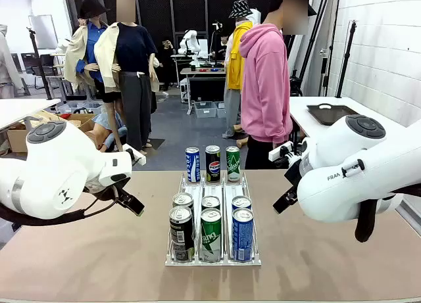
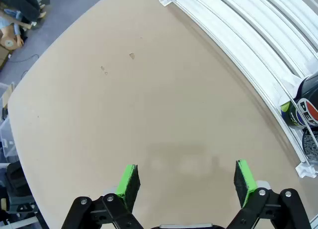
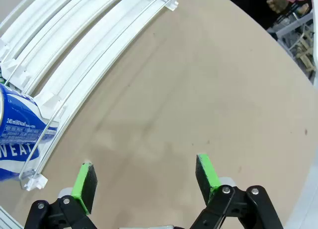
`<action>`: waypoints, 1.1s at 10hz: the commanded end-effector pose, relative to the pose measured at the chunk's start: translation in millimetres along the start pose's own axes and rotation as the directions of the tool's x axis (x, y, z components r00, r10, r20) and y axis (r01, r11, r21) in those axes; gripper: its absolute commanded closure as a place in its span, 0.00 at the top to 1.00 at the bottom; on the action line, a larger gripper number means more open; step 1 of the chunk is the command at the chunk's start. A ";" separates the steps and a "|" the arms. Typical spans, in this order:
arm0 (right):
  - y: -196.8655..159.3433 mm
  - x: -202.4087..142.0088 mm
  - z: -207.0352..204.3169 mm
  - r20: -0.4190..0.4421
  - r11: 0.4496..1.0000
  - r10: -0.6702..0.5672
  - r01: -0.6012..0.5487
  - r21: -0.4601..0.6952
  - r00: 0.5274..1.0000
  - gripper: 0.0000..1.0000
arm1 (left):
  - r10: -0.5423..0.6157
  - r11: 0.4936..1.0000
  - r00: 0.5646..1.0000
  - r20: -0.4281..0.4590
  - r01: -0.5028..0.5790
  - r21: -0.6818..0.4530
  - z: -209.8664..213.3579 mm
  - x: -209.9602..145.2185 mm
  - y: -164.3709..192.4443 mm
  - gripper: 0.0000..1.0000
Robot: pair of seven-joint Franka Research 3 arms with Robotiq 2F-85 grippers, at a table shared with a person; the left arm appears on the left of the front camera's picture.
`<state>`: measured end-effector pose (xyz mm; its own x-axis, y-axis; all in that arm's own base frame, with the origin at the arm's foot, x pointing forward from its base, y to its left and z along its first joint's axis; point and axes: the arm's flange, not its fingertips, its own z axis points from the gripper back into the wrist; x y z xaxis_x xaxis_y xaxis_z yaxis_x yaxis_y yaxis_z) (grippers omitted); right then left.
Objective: Retrieve and hand over the desired beverage to the person.
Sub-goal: Pick up a can of the same type that the person held from the Automatic Can Dispenser.
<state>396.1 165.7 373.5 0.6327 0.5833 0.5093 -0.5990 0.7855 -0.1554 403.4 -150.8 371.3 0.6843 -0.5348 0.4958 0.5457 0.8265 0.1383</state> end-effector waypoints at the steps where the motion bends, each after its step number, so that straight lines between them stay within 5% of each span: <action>1: 0.0 0.0 0.0 0.000 1.000 0.000 0.000 0.000 1.000 1.00 | 0.000 1.000 1.000 0.000 0.000 0.000 0.0 0.0 0.0 1.00; 11: 0.0 0.0 0.0 0.000 1.000 0.000 0.000 0.000 1.000 1.00 | 0.000 1.000 1.000 0.000 0.000 0.000 0.0 0.0 0.0 1.00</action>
<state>396.8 164.0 373.6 0.6352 0.5803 0.5098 -0.5960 0.7880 -0.1543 403.1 -151.6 371.3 0.6832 -0.5363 0.4956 0.5472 0.8254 0.1389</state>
